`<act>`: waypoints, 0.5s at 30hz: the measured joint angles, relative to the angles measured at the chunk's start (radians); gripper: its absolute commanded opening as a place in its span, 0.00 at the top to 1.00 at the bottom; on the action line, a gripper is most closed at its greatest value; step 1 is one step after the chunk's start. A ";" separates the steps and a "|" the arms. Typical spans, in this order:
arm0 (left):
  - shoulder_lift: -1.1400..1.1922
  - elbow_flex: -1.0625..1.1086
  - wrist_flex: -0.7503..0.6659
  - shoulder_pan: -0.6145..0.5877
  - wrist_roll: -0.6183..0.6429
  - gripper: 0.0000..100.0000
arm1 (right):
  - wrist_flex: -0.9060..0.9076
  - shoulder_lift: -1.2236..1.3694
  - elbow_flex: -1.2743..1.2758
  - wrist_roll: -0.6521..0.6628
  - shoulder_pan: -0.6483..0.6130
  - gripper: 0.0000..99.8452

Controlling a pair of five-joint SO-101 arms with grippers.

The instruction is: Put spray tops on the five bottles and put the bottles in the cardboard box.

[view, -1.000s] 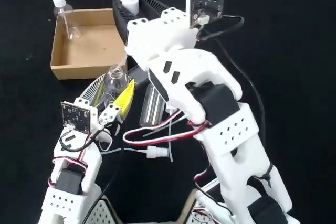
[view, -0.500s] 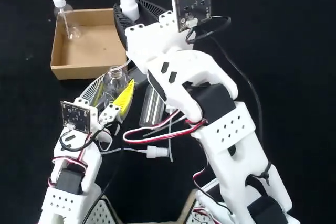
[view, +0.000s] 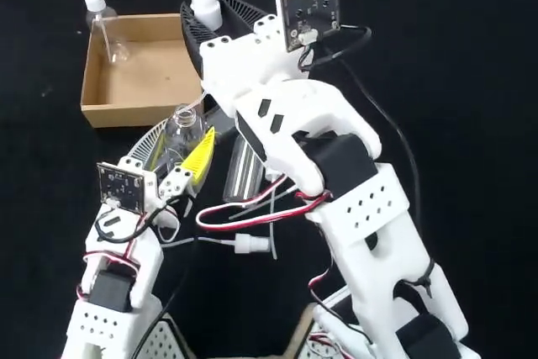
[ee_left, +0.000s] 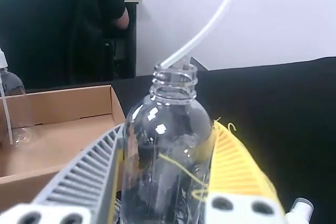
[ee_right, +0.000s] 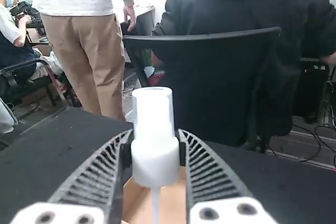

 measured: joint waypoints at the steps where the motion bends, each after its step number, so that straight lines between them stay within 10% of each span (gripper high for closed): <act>1: 0.000 0.000 0.000 0.000 0.000 0.90 | 0.000 0.000 -0.002 0.000 0.000 0.96; 15: 0.000 0.000 0.000 0.000 0.000 0.90 | 0.000 0.002 -0.041 0.000 -0.018 0.96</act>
